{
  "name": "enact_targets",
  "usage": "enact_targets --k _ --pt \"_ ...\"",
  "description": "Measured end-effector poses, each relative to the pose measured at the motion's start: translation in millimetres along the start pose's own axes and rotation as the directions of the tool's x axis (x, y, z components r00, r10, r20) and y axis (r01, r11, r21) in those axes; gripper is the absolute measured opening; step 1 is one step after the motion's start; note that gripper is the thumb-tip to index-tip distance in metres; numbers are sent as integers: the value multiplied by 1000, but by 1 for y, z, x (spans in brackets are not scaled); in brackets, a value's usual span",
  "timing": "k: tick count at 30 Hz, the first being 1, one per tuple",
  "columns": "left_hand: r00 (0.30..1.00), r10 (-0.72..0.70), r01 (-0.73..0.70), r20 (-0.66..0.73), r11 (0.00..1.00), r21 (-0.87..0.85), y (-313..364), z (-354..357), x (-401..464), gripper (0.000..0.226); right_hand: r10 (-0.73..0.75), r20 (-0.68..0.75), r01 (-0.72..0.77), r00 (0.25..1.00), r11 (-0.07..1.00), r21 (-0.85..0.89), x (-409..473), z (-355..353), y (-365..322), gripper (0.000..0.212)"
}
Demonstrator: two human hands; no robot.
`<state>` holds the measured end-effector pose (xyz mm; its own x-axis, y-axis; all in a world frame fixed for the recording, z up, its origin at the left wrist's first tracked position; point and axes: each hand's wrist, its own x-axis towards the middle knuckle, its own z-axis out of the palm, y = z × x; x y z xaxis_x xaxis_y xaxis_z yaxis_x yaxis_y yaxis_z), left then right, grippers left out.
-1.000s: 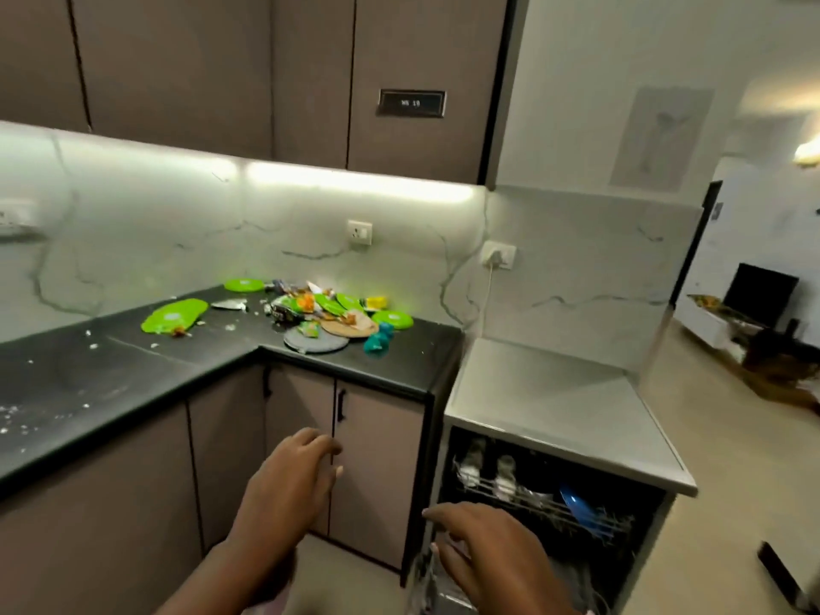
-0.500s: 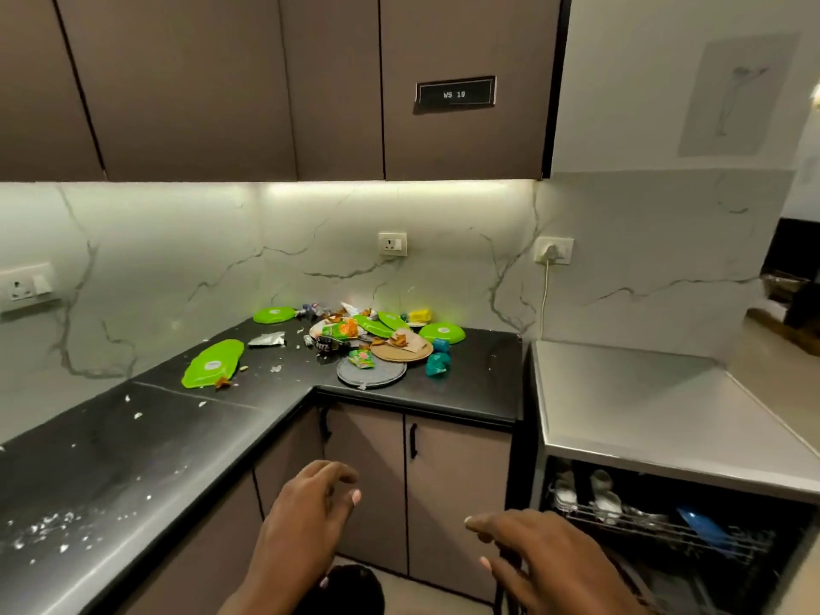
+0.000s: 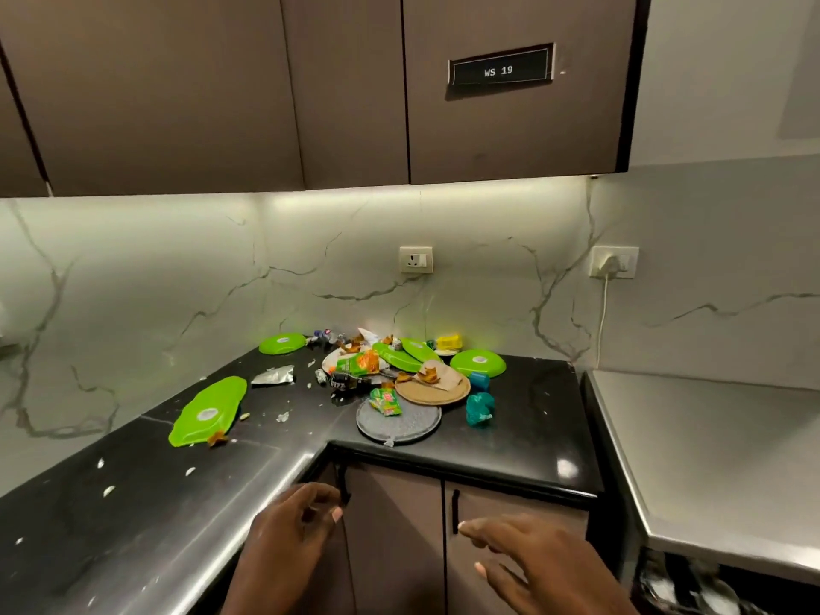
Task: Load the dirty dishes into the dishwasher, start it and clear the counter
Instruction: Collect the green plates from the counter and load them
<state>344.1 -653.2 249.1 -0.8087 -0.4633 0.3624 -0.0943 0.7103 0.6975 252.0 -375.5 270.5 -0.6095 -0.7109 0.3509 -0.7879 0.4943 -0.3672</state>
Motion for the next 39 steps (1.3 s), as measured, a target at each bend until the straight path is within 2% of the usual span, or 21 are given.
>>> enact_targets --k 2,3,5,8,12,17,19,26,31,34,39 --pt "1000 -9 9 -15 1000 -7 -11 7 40 27 -72 -88 68 994 996 -50 39 11 21 63" --pt "1000 -9 9 -20 1000 -8 -15 12 59 30 -89 -134 81 987 995 -60 59 12 33 48" --pt "999 -21 21 -43 1000 -19 -20 23 94 30 -23 -97 26 995 999 33 95 17 54 30" --pt "996 -66 63 -55 996 -62 -37 37 140 26 -3 -119 14 993 996 89 135 28 77 33" --pt "996 -78 75 -37 995 -67 -52 53 189 25 34 -63 -33 997 999 21 190 46 95 46" --pt "995 -84 78 -45 989 -128 -71 75 259 16 31 -69 -33 997 999 -35 247 56 123 32" --pt "995 -95 85 -44 979 -186 -79 87 290 15 5 -136 -14 991 998 -64 272 69 137 29" --pt "992 -122 124 23 963 -241 -114 112 370 16 135 -227 -152 965 987 -60 359 108 171 25" --pt "980 -190 199 60 950 -240 -151 121 397 16 261 -199 -268 945 964 -4 420 148 207 26" --pt "966 -244 259 89 932 -253 -166 126 409 17 269 -177 -281 947 958 -48 468 164 235 26" --pt "955 -297 292 9 932 -216 -177 134 438 16 347 -15 -347 938 931 -114 564 193 286 39"
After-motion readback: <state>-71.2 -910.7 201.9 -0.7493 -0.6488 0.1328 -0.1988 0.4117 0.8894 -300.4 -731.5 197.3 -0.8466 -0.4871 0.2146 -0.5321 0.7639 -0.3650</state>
